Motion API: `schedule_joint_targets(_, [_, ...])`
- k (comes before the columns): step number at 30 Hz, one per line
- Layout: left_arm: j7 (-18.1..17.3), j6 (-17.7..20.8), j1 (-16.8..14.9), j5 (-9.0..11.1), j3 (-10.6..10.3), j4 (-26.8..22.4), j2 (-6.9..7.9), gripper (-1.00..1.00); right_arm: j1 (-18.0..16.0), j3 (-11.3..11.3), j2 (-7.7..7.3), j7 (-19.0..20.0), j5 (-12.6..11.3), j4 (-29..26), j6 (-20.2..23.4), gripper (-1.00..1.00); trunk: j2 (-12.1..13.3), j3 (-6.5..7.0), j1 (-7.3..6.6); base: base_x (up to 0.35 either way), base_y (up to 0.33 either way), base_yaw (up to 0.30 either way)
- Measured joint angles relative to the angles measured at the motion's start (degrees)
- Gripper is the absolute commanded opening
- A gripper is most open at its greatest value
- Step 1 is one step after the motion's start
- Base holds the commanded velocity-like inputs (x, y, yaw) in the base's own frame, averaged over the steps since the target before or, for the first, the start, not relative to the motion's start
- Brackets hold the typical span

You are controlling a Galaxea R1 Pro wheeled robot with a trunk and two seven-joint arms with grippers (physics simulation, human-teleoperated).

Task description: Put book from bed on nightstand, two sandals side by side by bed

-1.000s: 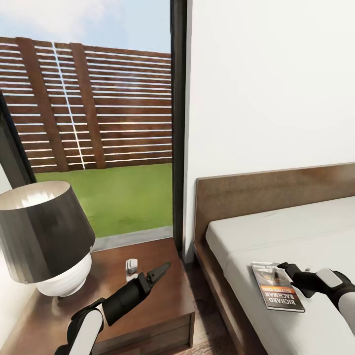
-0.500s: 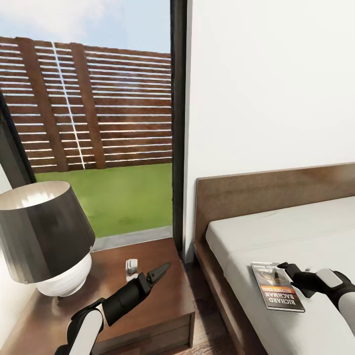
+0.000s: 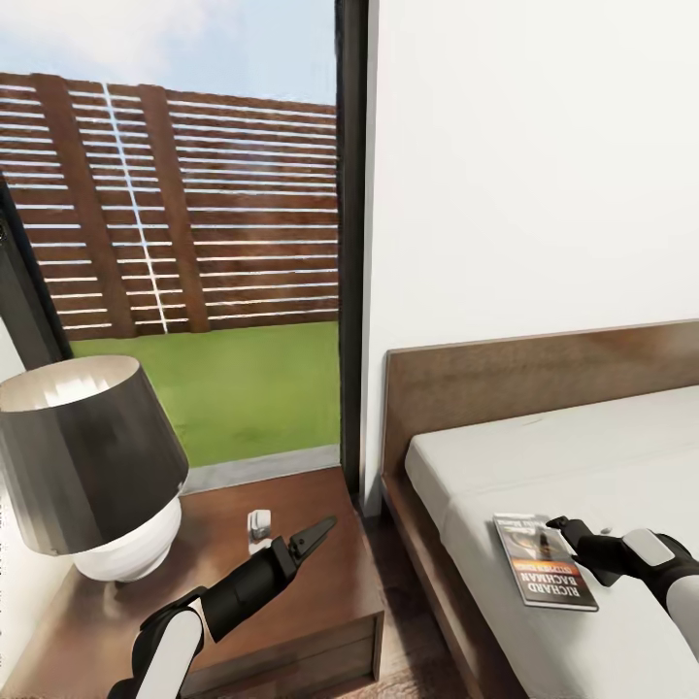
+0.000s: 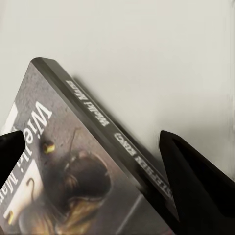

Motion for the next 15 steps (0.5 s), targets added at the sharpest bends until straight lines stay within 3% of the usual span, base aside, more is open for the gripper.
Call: schedule_joint_targets(15, [-0.01,0.0,0.0,0.0,0.0,0.0,0.04,1.0,0.0,0.02,-0.01,-0.01,-0.04,0.0,0.01,1.0,0.0,0.0,-0.01,-0.018,0.0,0.0])
